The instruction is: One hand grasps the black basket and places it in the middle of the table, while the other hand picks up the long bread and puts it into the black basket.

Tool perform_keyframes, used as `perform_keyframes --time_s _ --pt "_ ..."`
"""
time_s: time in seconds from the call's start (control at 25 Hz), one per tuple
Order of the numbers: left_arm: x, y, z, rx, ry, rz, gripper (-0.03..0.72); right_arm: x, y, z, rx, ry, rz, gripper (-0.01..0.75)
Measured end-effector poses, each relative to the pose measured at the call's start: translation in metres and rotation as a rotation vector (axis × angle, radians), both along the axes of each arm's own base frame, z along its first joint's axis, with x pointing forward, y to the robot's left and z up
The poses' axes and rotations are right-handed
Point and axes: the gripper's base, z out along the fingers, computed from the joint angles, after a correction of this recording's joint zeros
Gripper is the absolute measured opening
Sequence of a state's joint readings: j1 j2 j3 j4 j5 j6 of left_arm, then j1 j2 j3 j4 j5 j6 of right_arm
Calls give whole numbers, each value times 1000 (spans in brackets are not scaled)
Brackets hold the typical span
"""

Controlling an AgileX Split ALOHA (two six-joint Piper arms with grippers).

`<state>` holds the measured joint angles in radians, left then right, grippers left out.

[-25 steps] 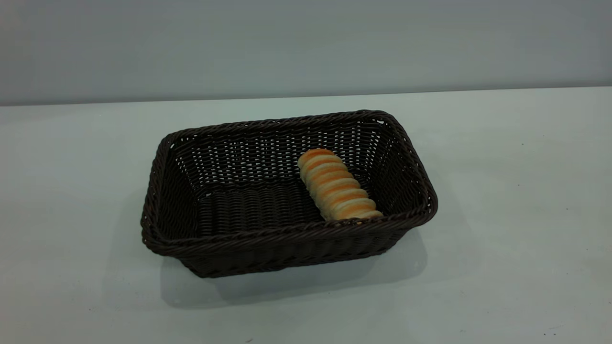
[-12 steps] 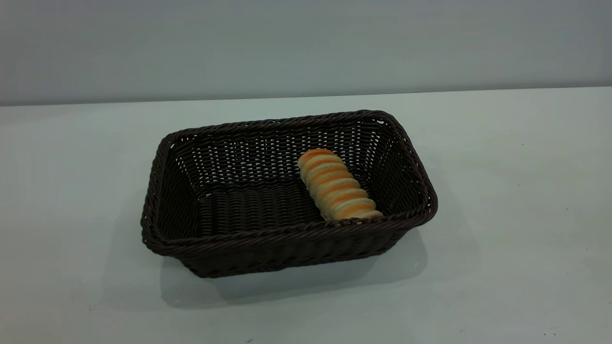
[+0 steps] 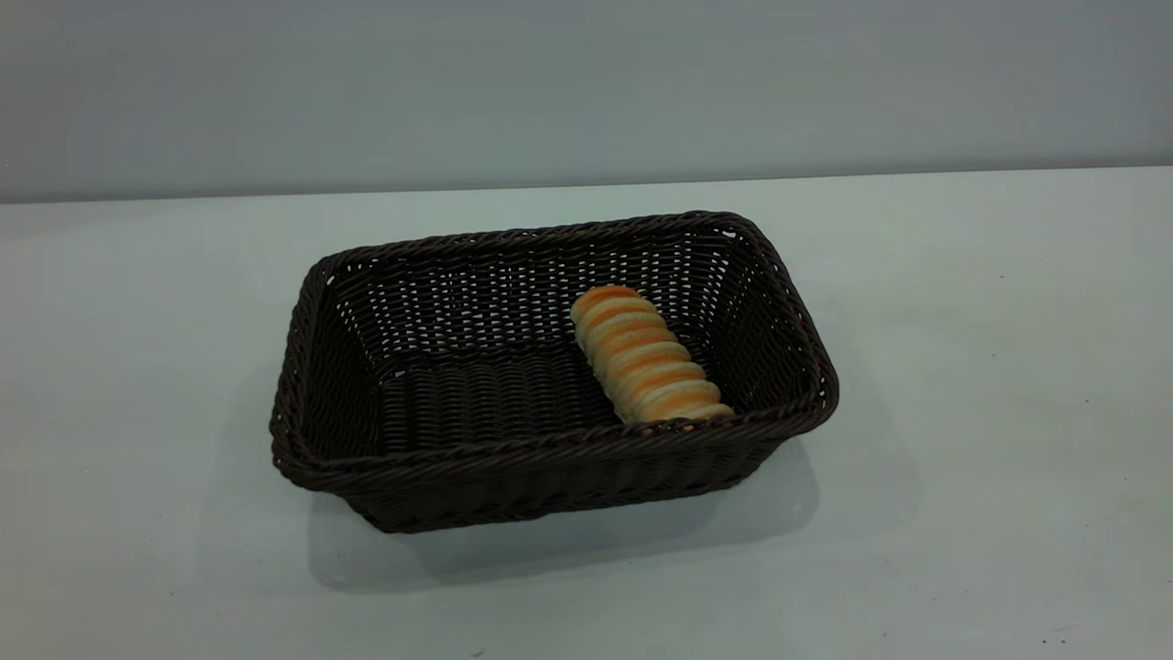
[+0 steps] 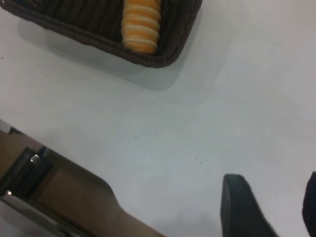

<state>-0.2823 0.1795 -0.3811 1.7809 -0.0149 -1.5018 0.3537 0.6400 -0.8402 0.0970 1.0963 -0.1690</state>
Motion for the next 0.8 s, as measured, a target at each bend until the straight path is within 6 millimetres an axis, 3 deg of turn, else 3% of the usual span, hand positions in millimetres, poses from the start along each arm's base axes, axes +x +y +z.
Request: perform_keyframes --time_s 0.2,0.32,0.4,0.52,0.6,0.8 --pt "-1 31 1 168 -7 413 449 1 0 1 7 -18 -1 291" --pt "-7 55 -9 -19 115 637 449 4 2 -3 18 -33 -4 291" --pt "-13 64 -18 -203 211 697 449 6 4 -12 31 -19 -3 291" --pt "-15 57 -27 -467 375 574 449 9 5 -31 30 27 -5 291" --pt "-14 47 -33 -532 488 455 449 9 6 -45 19 68 -5 291" --pt "-18 13 -53 -443 828 143 449 -1 3 -65 8 98 3 291"
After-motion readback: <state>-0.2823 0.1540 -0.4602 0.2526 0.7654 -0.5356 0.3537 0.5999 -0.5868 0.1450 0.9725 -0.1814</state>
